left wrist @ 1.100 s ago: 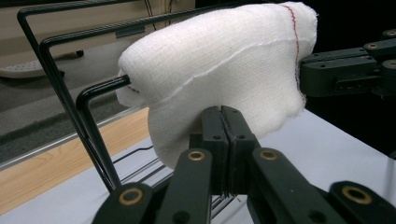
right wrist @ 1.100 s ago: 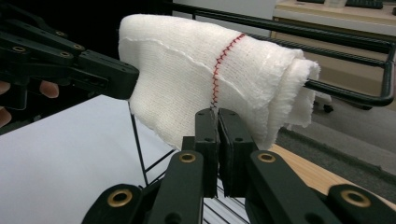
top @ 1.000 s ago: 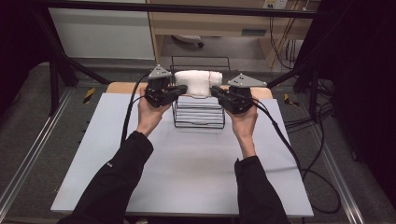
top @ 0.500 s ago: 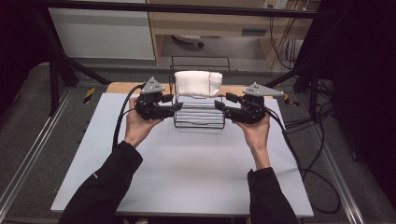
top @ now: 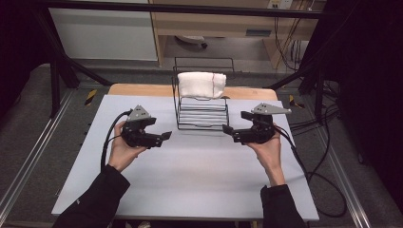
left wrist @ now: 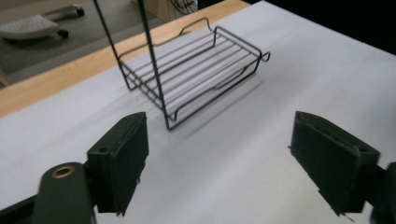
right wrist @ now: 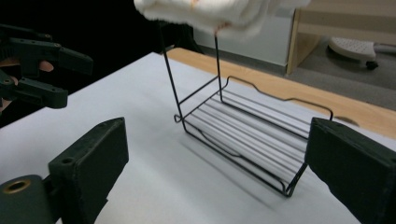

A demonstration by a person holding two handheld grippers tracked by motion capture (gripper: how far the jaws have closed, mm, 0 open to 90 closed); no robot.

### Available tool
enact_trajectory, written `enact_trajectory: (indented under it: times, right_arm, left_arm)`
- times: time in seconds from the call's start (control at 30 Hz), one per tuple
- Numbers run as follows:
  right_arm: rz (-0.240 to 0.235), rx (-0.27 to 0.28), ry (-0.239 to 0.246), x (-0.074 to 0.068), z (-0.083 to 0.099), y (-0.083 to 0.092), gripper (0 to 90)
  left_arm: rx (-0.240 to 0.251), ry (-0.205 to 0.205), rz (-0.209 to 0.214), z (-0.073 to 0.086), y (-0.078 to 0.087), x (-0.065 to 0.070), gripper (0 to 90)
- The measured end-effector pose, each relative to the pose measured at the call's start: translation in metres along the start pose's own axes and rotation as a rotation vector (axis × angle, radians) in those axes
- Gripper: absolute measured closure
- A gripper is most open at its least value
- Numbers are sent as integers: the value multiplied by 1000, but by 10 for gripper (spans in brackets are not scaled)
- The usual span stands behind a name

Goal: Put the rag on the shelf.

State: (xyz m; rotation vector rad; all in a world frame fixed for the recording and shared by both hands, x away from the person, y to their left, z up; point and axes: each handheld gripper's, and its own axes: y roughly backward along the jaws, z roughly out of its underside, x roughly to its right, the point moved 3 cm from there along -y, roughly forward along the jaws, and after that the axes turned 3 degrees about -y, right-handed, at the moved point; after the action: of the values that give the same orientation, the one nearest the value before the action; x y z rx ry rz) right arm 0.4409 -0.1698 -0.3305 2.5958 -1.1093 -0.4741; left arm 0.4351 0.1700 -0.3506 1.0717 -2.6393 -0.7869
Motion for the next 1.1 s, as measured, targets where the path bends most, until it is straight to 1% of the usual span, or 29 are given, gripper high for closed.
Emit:
enact_trajectory:
  times: [0.1,0.23,0.4,0.53,0.63,0.67,0.8,0.9,1.0,1.1]
  right_arm:
    - [-2,-29,-4,2,11,-1,29]
    - [-19,-46,-13,6,27,0,15]
    - [-34,-58,-23,11,47,3,10]
    - [-45,-73,-17,13,63,5,5]
    - [-50,-80,-27,14,74,7,5]
    - [-50,-88,-35,14,77,8,4]
    - [-50,-114,-36,17,92,9,4]
    - [-52,-125,-42,19,102,11,4]
    - [-58,-136,-49,20,115,14,4]
    - [-51,-156,-65,23,127,18,4]
  left_arm:
    - [0,24,-7,17,5,-3,130]
    - [-5,36,-22,38,14,-7,75]
    - [-11,60,-36,66,24,-14,59]
    - [-23,71,-39,87,31,-18,59]
    - [-30,80,-41,101,36,-19,59]
    - [-33,79,-42,105,37,-20,59]
    - [-35,95,-46,121,44,-22,59]
    - [-37,102,-44,129,47,-23,61]
    - [-42,101,-46,137,49,-25,60]
    - [-40,106,-45,142,50,-25,60]
